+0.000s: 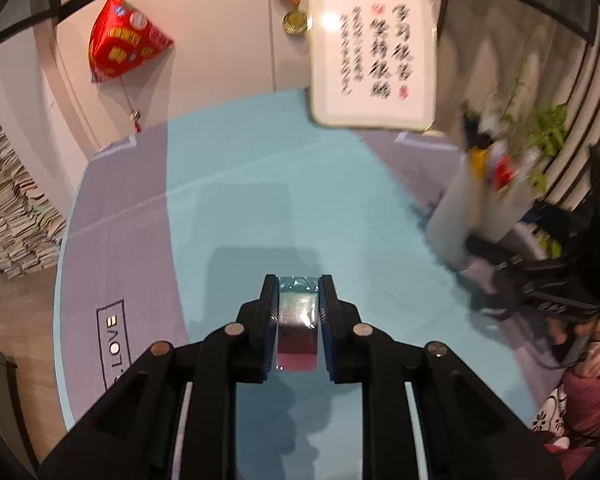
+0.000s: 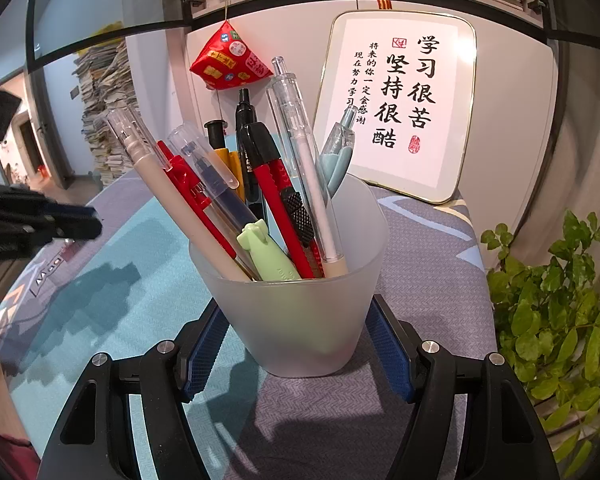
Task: Organize stationery
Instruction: 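Lower the pink eraser into the held cup and open the left gripper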
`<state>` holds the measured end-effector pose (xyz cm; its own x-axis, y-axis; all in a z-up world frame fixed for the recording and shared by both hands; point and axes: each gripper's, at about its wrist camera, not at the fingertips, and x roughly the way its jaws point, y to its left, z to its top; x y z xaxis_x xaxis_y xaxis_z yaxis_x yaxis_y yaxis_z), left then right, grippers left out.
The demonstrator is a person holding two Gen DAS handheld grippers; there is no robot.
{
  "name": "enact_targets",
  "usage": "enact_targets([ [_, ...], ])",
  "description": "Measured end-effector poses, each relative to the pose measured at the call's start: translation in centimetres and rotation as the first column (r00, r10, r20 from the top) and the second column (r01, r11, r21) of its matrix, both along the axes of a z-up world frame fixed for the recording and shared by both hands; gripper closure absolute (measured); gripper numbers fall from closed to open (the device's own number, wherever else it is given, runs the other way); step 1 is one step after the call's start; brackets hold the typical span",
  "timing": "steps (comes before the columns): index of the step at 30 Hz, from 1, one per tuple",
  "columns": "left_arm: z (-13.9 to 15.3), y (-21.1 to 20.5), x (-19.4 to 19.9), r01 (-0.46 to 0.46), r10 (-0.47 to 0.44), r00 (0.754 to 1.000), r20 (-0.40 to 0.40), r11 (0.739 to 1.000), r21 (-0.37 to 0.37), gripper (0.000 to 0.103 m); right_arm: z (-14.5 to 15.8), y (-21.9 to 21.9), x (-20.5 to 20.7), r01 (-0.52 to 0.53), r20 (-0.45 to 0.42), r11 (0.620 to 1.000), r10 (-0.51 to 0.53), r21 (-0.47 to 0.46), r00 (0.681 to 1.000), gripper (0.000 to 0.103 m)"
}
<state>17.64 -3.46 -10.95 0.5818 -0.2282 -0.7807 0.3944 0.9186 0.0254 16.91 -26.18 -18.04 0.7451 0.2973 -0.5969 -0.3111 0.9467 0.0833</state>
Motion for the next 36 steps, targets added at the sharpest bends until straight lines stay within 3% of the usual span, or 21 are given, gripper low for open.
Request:
enact_targets([
  [5,3.8,-2.1,-1.1,0.068,-0.061,0.996,0.06,0.992,-0.109,0.085,0.0,0.0,0.0,0.0,0.0,1.0,0.0,-0.001,1.0,0.032],
  [8,6.3,-4.6,-1.5,0.144,-0.128,0.987,0.092,0.972,-0.185,0.085,0.0,0.0,0.0,0.001,0.001,1.0,-0.001,-0.001,1.0,0.032],
  [14,8.5,-10.6,-1.0,0.26,-0.238,0.963,0.125,0.944,-0.205,0.085,0.1,-0.2,0.0,0.001,0.006,1.0,-0.001,0.004,1.0,0.032],
  [18,8.3,-13.1,0.3,0.275,-0.252,0.96,0.122,0.93,-0.242,0.085,0.2,-0.3,-0.1,0.0,0.007,1.0,0.0,0.01,1.0,0.032],
  [27,4.6,-14.6,2.6,0.251,-0.261,0.965,0.004,0.925,-0.285,0.084,0.2,-0.4,0.0,-0.005,0.005,1.0,0.005,0.026,1.0,0.032],
  [36,4.5,-13.9,2.5,0.248,-0.257,0.966,0.009,0.925,-0.286,0.085,0.3,-0.3,0.0,-0.003,0.006,1.0,0.003,0.022,1.0,0.032],
])
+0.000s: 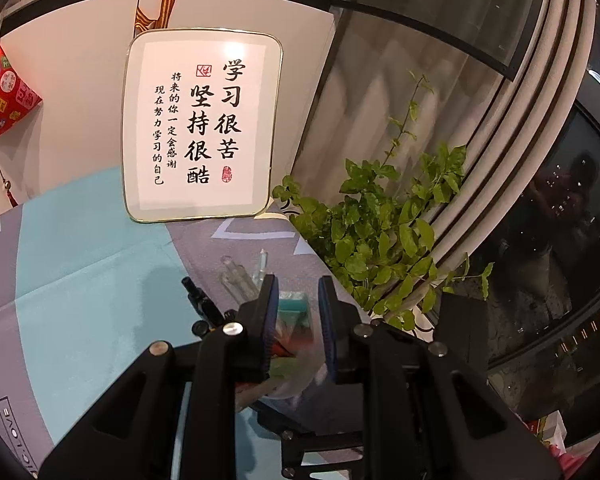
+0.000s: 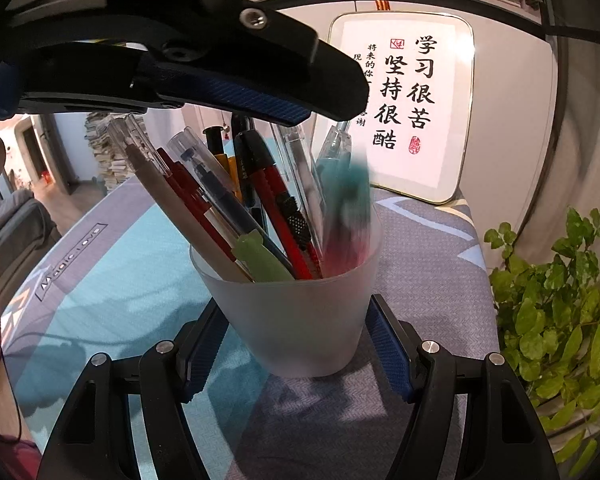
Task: Organize stationery
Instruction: 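Lower the pink eraser into the held cup and open the left gripper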
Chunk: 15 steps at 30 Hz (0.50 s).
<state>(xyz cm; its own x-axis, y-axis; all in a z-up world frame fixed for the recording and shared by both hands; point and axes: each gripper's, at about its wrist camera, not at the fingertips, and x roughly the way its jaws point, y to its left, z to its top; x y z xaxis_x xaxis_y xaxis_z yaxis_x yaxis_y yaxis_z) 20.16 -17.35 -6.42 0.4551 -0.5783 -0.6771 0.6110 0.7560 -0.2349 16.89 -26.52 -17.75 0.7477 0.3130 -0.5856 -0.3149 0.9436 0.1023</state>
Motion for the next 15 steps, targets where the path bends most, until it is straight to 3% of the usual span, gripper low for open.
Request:
enact_targets([
  [7,1.2,2.0,-1.4,-0.015,0.016,0.999,0.035,1.0,-0.025,0.085,-0.2,0.1,0.1,0.0,-0.004,1.0,0.0,-0.006,1.0,0.032],
  [15,1.3,8.0,-4.6,-0.166,0.17,0.975,0.142,0.985,-0.039,0.078,0.0,-0.4,-0.2,0.01,0.018,1.0,-0.011,0.013,1.0,0.03],
])
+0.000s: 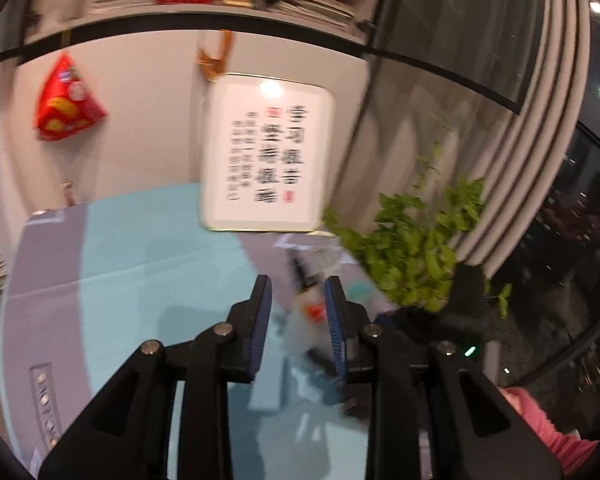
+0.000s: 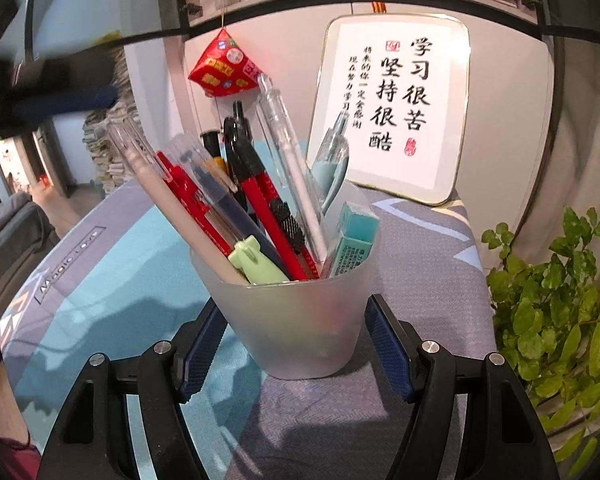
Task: Organize stationery
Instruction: 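Lower the pink eraser into the held cup and open the left gripper, then set the frosted cup down on the desk and open the right gripper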
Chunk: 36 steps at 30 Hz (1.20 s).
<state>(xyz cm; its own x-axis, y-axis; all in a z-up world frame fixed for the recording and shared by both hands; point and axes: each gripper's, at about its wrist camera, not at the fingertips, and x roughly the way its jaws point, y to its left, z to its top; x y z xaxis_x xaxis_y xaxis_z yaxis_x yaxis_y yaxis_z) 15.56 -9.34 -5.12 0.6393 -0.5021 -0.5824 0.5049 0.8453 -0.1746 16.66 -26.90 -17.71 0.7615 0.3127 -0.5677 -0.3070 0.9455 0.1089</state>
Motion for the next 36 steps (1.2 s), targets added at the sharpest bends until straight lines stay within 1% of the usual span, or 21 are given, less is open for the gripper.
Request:
enact_targets([
  [2,-1.0,1.6,-0.6,-0.063,0.063,0.998,0.012,0.998,0.023,0.077,0.2,-0.3,-0.3,0.011,0.02,1.0,-0.012,0.019,1.0,0.025],
  [3,-1.5,2.1,-0.7,-0.082,0.082,0.997,0.013,0.996,0.035,0.077,0.3,-0.5,-0.4,0.013,0.026,0.999,-0.014,0.034,1.0,0.025],
  [5,-2.9,3.3,-0.8,-0.117,0.118,0.993,-0.012,0.991,0.058,0.077,0.4,-1.0,-0.5,0.015,0.022,0.996,-0.017,0.082,1.0,0.025],
  [7,-3.9,4.4,-0.9,-0.13,0.133,0.99,-0.047,0.989,0.066,0.077,0.4,-1.0,-0.3,0.02,0.005,0.996,-0.021,0.089,1.0,0.025],
  [11,-5.0,5.9,-0.8,-0.162,0.166,0.983,-0.074,0.985,0.063,0.077,1.4,0.2,-0.3,0.039,0.024,0.999,-0.04,0.009,0.999,0.025],
  [15,-5.0,6.6,-0.9,-0.177,0.18,0.981,-0.073,0.983,0.048,0.077,2.5,1.2,0.3,0.041,0.035,0.998,-0.039,-0.051,0.999,0.025],
  [19,-5.0,7.2,-1.5,-0.176,0.178,0.983,-0.053,0.983,0.045,0.076,2.7,1.6,1.4,0.045,0.021,0.996,-0.044,-0.076,0.999,0.025],
  [21,-5.2,7.6,-1.7,-0.18,0.182,0.982,-0.054,0.983,0.04,0.073,2.8,1.8,1.7,0.049,0.026,0.995,-0.047,-0.082,0.999,0.025],
  [22,-5.3,7.7,-1.6,-0.182,0.184,0.981,-0.057,0.982,0.038,0.073,2.7,1.9,1.9,0.051,0.025,0.995,-0.049,-0.09,0.998,0.026],
  [23,-5.5,7.8,-1.6,-0.186,0.188,0.98,-0.059,0.982,0.039,0.073,2.7,2.1,1.9,0.044,0.024,0.995,-0.042,-0.089,0.999,0.031],
  [27,-6.1,8.0,-1.6,-0.202,0.205,0.978,-0.046,0.977,0.067,0.073,3.1,3.1,1.7,0.062,0.034,0.988,-0.058,-0.139,0.998,0.032],
  [30,-6.4,8.1,-1.6,-0.221,0.224,0.974,-0.021,0.971,0.095,0.073,3.3,3.7,1.7,0.079,0.04,0.988,-0.074,-0.135,0.996,0.032],
  [36,-6.5,9.0,-1.6,-0.261,0.26,0.965,0.026,0.956,0.133,0.072,4.4,5.9,2.9,0.076,0.044,0.993,-0.072,-0.09,0.996,0.032],
])
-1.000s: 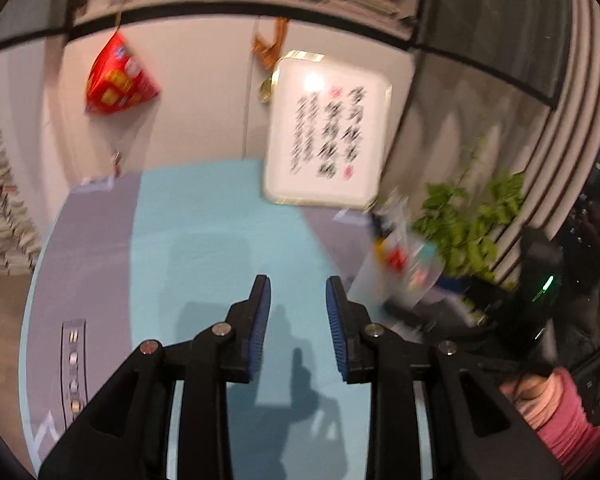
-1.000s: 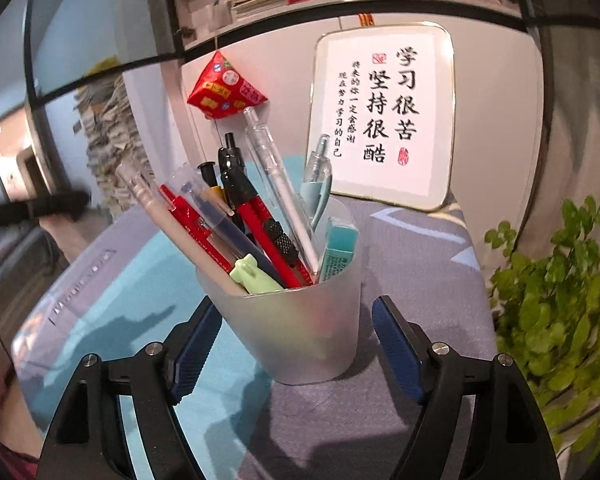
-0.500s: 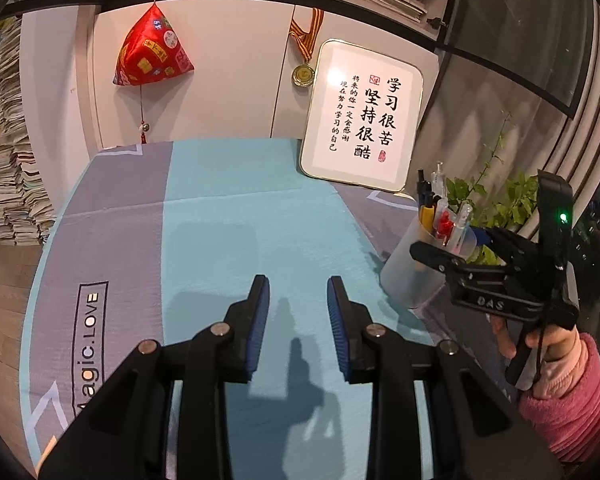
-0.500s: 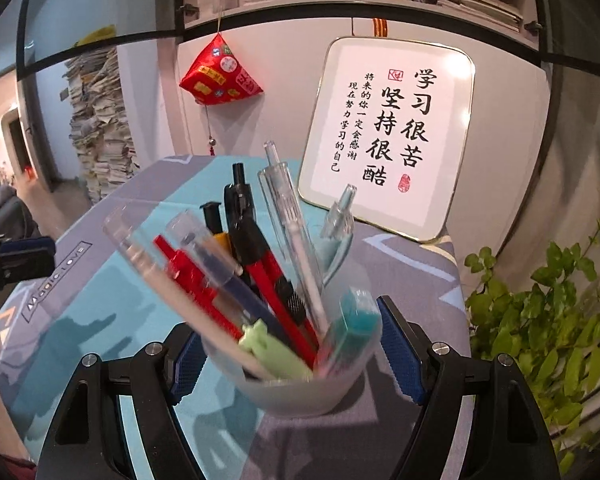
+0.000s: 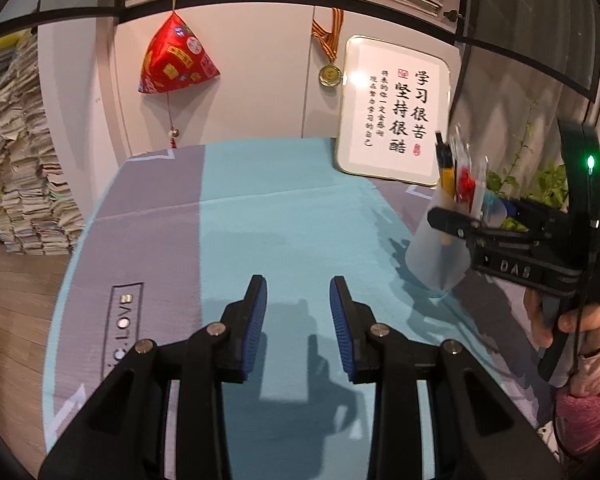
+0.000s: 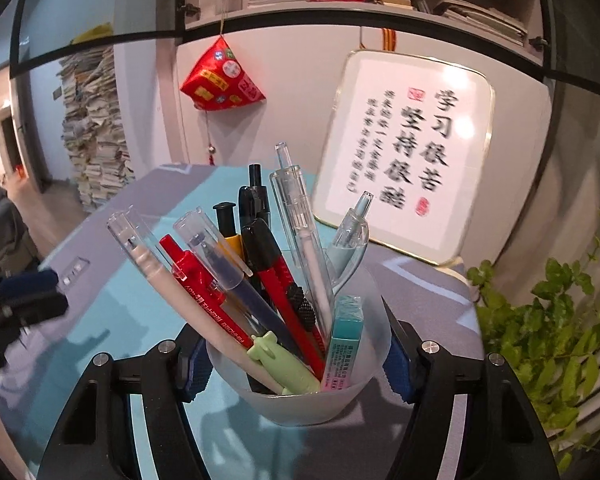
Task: Organize stationery
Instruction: 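Set the frosted cup down on the desk and open the right gripper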
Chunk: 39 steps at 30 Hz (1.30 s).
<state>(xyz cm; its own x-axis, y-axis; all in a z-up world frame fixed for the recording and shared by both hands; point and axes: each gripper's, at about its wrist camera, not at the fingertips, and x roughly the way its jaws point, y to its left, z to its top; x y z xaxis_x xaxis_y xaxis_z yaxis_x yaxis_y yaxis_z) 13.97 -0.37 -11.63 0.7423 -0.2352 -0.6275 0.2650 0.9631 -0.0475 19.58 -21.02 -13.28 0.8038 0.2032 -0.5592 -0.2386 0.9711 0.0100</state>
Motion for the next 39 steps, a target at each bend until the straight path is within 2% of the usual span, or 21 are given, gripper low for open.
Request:
enact_targets([
  [5,-0.2,2.0,0.1,-0.058,0.058,0.998,0.012,0.998,0.003,0.063,1.0,3.7,2.2,-0.007,0.006,1.0,0.007,0.025,1.0,0.032],
  [10,-0.4,4.7,0.5,-0.142,0.142,0.99,0.013,0.99,-0.008,0.055,0.6,6.8,5.0,-0.005,-0.04,0.997,0.008,0.075,0.999,0.032],
  [15,-0.2,5.8,0.6,-0.16,0.16,0.987,0.027,0.987,-0.013,0.047,0.1,8.9,6.3,0.031,-0.029,0.996,-0.029,0.086,0.999,0.032],
  [21,-0.5,5.9,0.9,-0.149,0.149,0.989,0.017,0.989,-0.024,0.045,-0.6,10.3,7.2,0.061,-0.035,0.997,-0.059,0.057,0.998,0.032],
  [29,-0.6,5.6,1.1,-0.13,0.13,0.992,-0.001,0.991,-0.026,0.044,-0.5,10.4,5.9,0.042,-0.028,0.999,-0.042,0.021,0.999,0.031],
  [31,-0.5,5.5,1.0,-0.13,0.13,0.992,0.001,0.991,-0.03,0.042,-0.1,10.1,5.5,0.045,-0.017,0.999,-0.044,0.021,0.999,0.024],
  [32,-0.4,5.4,1.0,-0.13,0.13,0.991,0.003,0.991,-0.029,0.04,-0.1,10.0,5.1,0.042,-0.017,0.999,-0.042,0.018,0.999,0.017],
  [39,0.2,4.9,0.6,-0.127,0.127,0.992,0.01,0.992,-0.007,0.038,0.2,8.7,2.4,0.039,-0.031,0.999,-0.039,-0.001,0.999,0.016],
])
